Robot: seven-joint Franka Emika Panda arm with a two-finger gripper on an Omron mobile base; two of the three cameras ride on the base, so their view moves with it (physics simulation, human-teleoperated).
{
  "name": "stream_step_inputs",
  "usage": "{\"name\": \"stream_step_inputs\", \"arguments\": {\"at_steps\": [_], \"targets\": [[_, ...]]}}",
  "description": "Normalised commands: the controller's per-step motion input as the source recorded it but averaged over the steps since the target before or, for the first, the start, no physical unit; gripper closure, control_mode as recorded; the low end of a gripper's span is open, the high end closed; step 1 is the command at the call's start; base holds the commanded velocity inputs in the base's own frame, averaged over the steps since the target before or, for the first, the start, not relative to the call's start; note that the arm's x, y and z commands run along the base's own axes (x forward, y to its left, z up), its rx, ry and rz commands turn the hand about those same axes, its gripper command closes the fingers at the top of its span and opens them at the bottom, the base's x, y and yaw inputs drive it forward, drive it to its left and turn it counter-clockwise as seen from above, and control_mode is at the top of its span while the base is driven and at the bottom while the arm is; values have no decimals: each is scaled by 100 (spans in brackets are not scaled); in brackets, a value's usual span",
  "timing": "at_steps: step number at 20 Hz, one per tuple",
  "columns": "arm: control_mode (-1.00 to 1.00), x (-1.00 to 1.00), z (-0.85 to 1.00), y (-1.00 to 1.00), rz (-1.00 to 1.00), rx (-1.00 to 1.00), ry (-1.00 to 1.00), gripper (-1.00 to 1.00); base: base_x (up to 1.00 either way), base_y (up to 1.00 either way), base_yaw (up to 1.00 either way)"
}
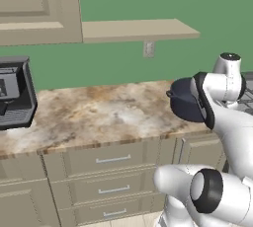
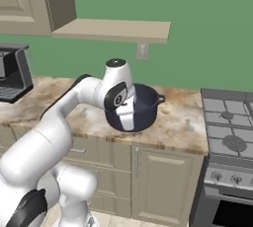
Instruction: Pick the kettle from the cabinet and place it on a stove burner. Then pick the pot from the counter and place it on another stove burner. Finally, turn both burners on.
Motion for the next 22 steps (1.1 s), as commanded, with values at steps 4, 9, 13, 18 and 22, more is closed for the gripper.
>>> {"name": "stream_step_inputs", "arguments": {"at_steps": [4, 9, 13, 18, 22], "targets": [[100, 0, 0, 0, 0, 0, 0, 100, -39, -43, -1], [100, 0, 0, 0, 0, 0, 0, 100, -8, -52, -1], [100, 0, 0, 0, 0, 0, 0, 100, 0, -60, -2], [100, 0, 0, 0, 0, 0, 0, 100, 0, -61, -2], [100, 0, 0, 0, 0, 0, 0, 100, 0, -63, -2]]}}
